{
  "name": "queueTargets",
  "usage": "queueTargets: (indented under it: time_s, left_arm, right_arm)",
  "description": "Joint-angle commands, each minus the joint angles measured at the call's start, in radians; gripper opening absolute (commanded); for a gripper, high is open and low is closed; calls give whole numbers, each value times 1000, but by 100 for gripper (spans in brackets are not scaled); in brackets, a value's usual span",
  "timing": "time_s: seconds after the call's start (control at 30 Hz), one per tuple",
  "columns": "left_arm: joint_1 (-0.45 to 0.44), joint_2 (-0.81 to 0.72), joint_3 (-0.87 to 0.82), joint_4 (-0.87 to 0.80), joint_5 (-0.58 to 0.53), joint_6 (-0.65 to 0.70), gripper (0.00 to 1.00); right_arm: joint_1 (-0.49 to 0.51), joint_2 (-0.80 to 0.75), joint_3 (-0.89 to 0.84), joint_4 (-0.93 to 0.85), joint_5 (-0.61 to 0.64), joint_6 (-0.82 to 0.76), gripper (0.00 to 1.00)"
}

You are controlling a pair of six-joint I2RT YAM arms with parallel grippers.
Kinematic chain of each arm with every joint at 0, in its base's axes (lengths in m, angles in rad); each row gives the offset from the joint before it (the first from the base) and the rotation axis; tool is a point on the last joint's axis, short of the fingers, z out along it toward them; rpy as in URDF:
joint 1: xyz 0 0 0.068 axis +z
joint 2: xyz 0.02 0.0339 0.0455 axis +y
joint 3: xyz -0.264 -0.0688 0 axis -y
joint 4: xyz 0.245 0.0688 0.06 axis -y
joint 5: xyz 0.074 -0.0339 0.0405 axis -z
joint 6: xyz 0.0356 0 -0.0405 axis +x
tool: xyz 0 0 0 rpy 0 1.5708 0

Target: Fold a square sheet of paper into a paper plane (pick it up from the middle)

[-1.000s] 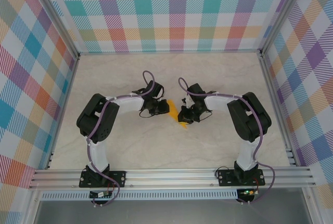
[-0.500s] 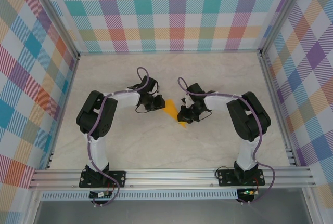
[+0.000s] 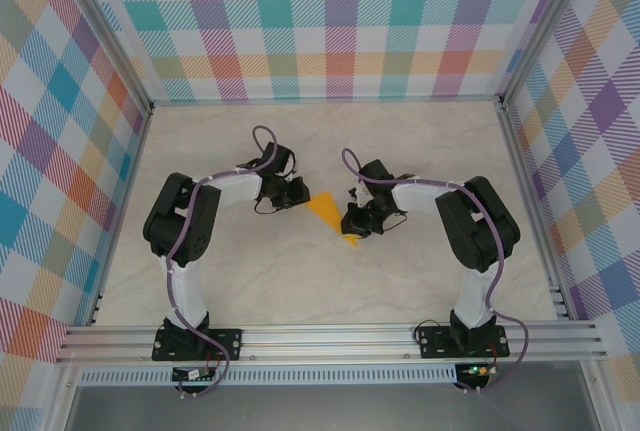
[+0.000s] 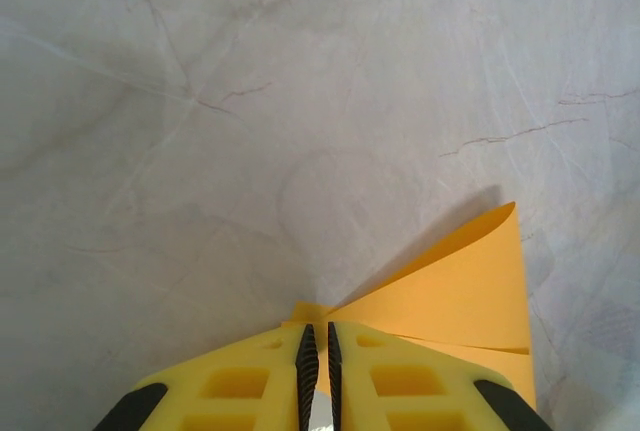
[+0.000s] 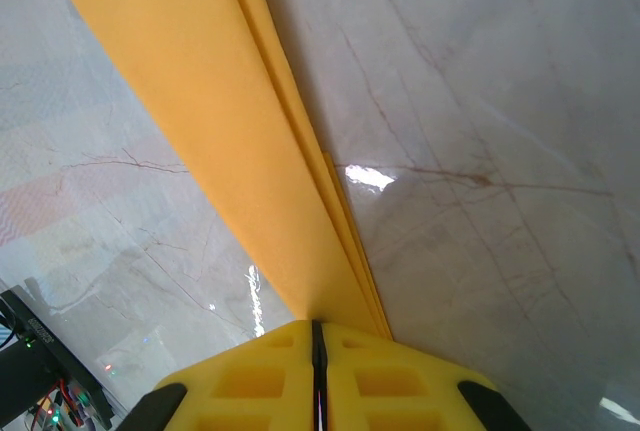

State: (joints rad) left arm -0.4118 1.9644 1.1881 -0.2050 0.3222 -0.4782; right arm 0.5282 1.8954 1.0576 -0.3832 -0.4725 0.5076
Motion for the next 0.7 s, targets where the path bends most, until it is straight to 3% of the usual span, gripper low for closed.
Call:
queueTargets:
  time_s: [0.0, 0.23, 0.47, 0.67]
  left_arm:
    - [48, 6, -4, -14, -160, 1, 16]
    - [30, -122, -29, 40, -66, -14, 17]
    - [-78, -243, -154, 154, -70, -108, 17]
    - [-199, -216, -209, 248, -27, -183, 17]
  right_arm:
    - [4, 70, -38, -94, 143, -23, 10]
    - [4, 64, -36, -95, 140, -23, 10]
    - [3, 75, -37, -90, 138, -18, 10]
    - [3, 83, -36, -88, 138, -17, 9]
